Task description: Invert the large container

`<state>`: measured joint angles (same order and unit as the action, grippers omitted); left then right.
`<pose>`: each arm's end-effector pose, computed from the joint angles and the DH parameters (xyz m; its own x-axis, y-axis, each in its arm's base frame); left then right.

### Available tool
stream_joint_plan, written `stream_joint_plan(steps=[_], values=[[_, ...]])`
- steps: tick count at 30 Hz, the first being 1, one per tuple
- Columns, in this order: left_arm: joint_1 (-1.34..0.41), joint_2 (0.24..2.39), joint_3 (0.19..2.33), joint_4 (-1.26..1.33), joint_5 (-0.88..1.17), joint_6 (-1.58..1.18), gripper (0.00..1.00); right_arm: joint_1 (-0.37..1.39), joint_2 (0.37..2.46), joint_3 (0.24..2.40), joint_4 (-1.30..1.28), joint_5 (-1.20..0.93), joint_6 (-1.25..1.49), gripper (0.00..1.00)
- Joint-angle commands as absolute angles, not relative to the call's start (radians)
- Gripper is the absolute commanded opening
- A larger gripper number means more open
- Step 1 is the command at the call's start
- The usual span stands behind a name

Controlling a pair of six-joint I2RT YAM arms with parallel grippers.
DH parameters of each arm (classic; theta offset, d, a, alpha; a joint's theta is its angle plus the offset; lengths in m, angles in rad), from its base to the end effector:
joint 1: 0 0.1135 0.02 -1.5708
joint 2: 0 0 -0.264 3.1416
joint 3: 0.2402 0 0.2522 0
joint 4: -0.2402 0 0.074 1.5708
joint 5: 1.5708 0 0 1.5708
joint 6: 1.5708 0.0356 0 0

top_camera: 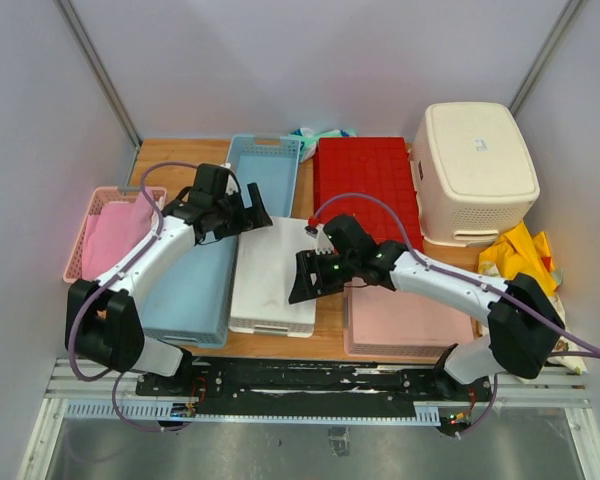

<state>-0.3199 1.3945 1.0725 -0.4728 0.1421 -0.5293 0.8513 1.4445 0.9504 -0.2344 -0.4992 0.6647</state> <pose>0.2847 -0.0996 0.2748 -0.7895 -0.2650 -0.5535 0.0079 0.8975 -0.4409 0.1911 0.2439 0.2420 -0.8979 -0.2030 -0.3907 -0.4344 0.5528 0.7111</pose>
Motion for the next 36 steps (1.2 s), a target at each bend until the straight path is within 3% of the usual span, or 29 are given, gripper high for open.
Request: stream_joint_plan(steps=[1, 8, 17, 24, 28, 33, 36], values=[[-0.316, 1.418, 1.114, -0.537, 0.165, -0.47, 0.99, 0.86, 1.397, 1.0, -0.302, -0.431, 0.613, 0.68], [-0.316, 1.278, 1.002, -0.592, 0.131, -0.465, 0.99, 0.82, 1.274, 1.009, -0.418, -0.292, 0.559, 0.71], [-0.316, 1.208, 1.227, -0.694, -0.046, -0.425, 0.99, 0.756, 1.251, 1.048, -0.42, -0.175, 0.51, 0.72], [-0.318, 1.366, 1.375, -0.578, -0.047, -0.387, 0.99, 0.701, 1.251, 1.093, -0.446, -0.128, 0.475, 0.72], [-0.312, 1.509, 1.471, -0.543, -0.207, -0.3, 0.99, 0.613, 1.194, 1.093, -0.49, -0.127, 0.455, 0.72], [-0.256, 1.694, 1.584, -0.525, -0.265, -0.24, 0.99, 0.567, 1.122, 1.052, -0.523, -0.11, 0.443, 0.72], [-0.226, 1.804, 1.638, -0.511, -0.264, -0.229, 0.91, 0.554, 1.113, 1.034, -0.54, -0.11, 0.446, 0.72]])
